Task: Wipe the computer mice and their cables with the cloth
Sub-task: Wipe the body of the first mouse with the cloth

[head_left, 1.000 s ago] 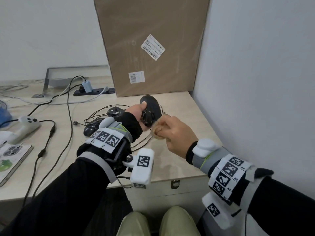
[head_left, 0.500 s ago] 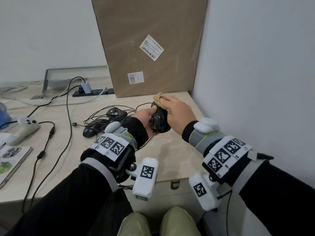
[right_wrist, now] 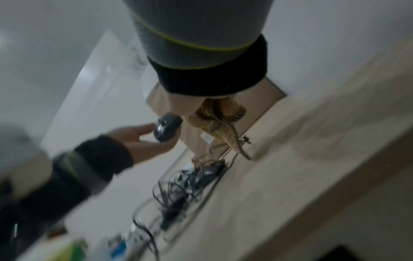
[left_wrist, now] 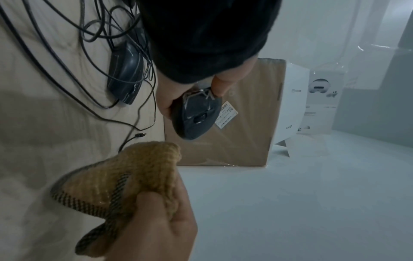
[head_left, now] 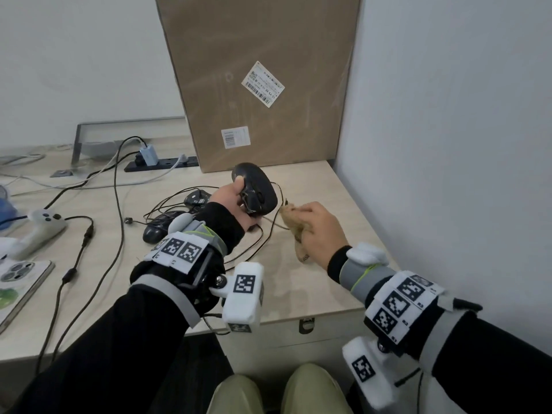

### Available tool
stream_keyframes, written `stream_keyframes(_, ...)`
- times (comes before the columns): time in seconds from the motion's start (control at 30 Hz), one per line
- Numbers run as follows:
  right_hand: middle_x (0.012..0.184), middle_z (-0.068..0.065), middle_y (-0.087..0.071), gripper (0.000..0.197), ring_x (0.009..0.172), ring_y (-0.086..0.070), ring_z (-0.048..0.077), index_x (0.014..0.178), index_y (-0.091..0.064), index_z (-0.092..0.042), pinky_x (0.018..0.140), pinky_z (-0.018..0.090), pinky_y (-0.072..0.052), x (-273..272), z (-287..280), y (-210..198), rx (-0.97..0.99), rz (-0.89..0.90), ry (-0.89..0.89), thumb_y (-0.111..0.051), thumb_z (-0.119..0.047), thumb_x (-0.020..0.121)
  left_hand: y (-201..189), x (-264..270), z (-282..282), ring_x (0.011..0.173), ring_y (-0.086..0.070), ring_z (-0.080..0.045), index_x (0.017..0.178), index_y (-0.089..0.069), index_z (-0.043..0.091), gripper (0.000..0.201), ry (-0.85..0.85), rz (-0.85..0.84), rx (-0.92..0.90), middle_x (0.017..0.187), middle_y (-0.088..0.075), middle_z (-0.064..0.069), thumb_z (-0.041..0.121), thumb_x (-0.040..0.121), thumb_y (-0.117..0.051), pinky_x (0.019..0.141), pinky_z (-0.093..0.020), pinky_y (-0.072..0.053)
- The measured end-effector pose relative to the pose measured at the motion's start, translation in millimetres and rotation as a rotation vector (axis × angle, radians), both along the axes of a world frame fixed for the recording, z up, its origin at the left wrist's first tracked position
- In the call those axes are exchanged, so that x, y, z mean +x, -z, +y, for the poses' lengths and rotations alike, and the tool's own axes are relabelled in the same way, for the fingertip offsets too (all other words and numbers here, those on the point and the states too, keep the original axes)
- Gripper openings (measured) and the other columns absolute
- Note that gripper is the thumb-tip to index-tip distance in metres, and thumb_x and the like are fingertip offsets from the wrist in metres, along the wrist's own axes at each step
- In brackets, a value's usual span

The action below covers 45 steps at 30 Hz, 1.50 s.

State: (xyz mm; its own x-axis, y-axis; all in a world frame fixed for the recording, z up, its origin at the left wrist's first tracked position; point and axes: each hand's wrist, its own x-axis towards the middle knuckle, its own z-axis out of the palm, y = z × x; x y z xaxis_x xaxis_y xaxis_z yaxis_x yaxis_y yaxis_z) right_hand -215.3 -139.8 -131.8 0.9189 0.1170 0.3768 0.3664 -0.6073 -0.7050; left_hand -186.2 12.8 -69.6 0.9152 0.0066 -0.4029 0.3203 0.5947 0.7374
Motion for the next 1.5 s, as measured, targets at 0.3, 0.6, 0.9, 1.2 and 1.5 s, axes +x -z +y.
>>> stream_keyframes(0.3,0.106,0.02,-0.066,0.042,0.092,-0.062,0.033,0.118,-0.057,0.0,0.083,0.044,-0.049,22,15,-15,0.939,0.58,-0.182,-0.067,-0.02,0.083,4,-6,-16,0.079,-0.06,-0.021,0.101,-0.058,0.005,0.03,0.022,-0.021,0.027,0.089,-0.061,-0.009,0.032,0.099,-0.045,0.062,-0.034,-0.05)
stream_keyframes(0.6,0.111,0.019,-0.068,0.064,0.1,-0.064,0.04,0.116,-0.062,-0.013,0.091,0.064,-0.043,30,-3,-12,0.856,0.552,-0.164,-0.084,-0.033,0.059,21,-13,-10,0.072,-0.056,-0.004,0.084,-0.06,0.023,0.018,0.259,-0.084,0.271,0.078,-0.061,0.008,0.033,0.095,-0.05,0.058,-0.019,-0.041)
stream_keyframes(0.9,0.103,0.021,-0.063,0.067,0.093,-0.056,0.035,0.113,-0.062,-0.003,0.086,0.05,-0.041,37,-37,-38,0.395,0.801,-0.258,-0.08,-0.03,0.053,9,-9,15,0.066,-0.057,-0.014,0.084,-0.056,0.022,0.025,0.523,-0.025,0.673,0.074,-0.057,0.0,0.046,0.09,-0.054,0.06,-0.023,-0.041)
stream_keyframes(1.2,0.089,0.007,-0.063,0.02,0.069,-0.057,0.024,0.106,-0.063,-0.009,0.051,0.027,-0.046,40,-18,-31,0.384,0.312,-0.065,-0.06,-0.017,0.089,27,-13,2,0.07,-0.07,-0.015,0.106,-0.056,0.014,0.028,0.521,-0.017,0.418,0.086,-0.069,-0.004,0.037,0.095,-0.046,0.061,-0.021,-0.052)
stream_keyframes(1.5,0.152,0.013,-0.025,0.042,0.143,-0.018,0.024,0.136,-0.045,-0.006,0.108,0.014,-0.011,14,9,-17,0.082,-0.089,-0.152,-0.042,0.001,0.095,25,0,-20,0.083,-0.064,-0.022,0.121,-0.054,0.005,0.031,0.157,-0.12,0.079,0.104,-0.065,-0.014,0.023,0.098,-0.046,0.064,-0.032,-0.058)
